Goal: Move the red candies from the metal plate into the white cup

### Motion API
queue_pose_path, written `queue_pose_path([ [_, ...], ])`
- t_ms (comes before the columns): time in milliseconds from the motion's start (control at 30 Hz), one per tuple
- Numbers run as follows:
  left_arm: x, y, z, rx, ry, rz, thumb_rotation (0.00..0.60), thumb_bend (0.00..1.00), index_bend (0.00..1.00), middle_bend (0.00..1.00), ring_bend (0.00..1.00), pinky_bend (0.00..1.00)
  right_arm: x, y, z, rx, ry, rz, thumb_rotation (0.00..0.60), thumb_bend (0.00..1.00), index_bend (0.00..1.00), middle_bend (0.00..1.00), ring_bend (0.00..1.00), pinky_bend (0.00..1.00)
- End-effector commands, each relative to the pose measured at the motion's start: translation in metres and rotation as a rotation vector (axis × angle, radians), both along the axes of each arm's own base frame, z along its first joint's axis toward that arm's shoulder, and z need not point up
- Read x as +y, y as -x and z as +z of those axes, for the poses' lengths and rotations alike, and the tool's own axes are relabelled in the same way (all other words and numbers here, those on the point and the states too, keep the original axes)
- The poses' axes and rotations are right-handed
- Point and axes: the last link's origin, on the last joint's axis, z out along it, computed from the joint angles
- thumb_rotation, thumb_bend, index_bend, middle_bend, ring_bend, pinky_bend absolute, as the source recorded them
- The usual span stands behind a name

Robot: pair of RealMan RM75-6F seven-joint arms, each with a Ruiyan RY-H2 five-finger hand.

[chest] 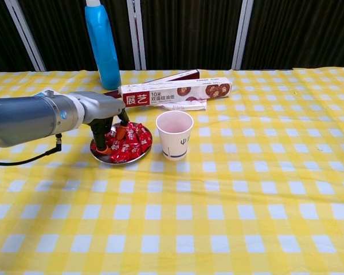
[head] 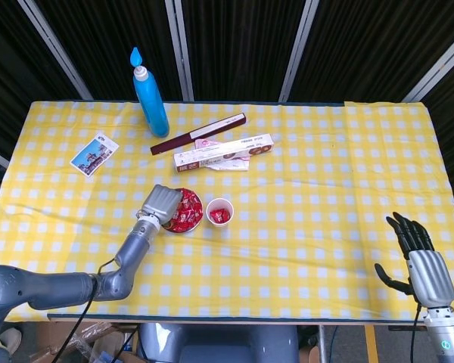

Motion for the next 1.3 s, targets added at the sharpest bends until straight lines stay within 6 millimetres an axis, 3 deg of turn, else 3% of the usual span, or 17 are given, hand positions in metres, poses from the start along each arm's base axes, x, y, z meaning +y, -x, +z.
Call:
queue_pose_path([
  [33, 0.000, -0.004, -0.005, -0.002, 0.008, -0.009, 0.600, 0.28, 0.49, 0.96, 0.99, 1.00, 0.000, 0.000, 0.001, -0.002, 0.002, -0.001, 0.600, 0.39, 0.00, 0.00, 0.00, 0.00],
  [167, -0.002, -0.003, -0.009, 0.007, 0.017, -0.011, 0.600, 0.31, 0.51, 0.97, 0.99, 1.00, 0.000, 0.000, 0.001, -0.006, 0.003, -0.002, 0.600, 0.39, 0.00, 0.00, 0.00, 0.00],
  [400, -0.004, 0.003, -0.012, 0.020, 0.025, -0.003, 0.600, 0.47, 0.61, 0.97, 0.99, 1.00, 0.000, 0.000, 0.001, -0.004, 0.004, -0.002, 0.600, 0.39, 0.00, 0.00, 0.00, 0.00],
  [633, -0.003, 0.001, -0.003, -0.007, 0.008, -0.004, 0.600, 0.49, 0.62, 0.97, 0.99, 1.00, 0.000, 0.001, 0.001, -0.001, 0.004, -0.005, 0.600, 0.39, 0.00, 0.00, 0.00, 0.00],
  [1033, 0.005, -0.043, 0.054, -0.171, -0.086, -0.085, 0.600, 0.49, 0.60, 0.97, 0.99, 1.00, 0.000, 0.000, 0.000, -0.001, 0.004, -0.003, 0.600, 0.39, 0.00, 0.00, 0.00, 0.00],
  [1300, 0.000, -0.069, 0.053, -0.247, -0.088, -0.154, 0.600, 0.49, 0.59, 0.97, 0.99, 1.00, 0.000, 0.000, 0.001, 0.000, 0.008, -0.003, 0.600, 0.39, 0.00, 0.00, 0.00, 0.00],
])
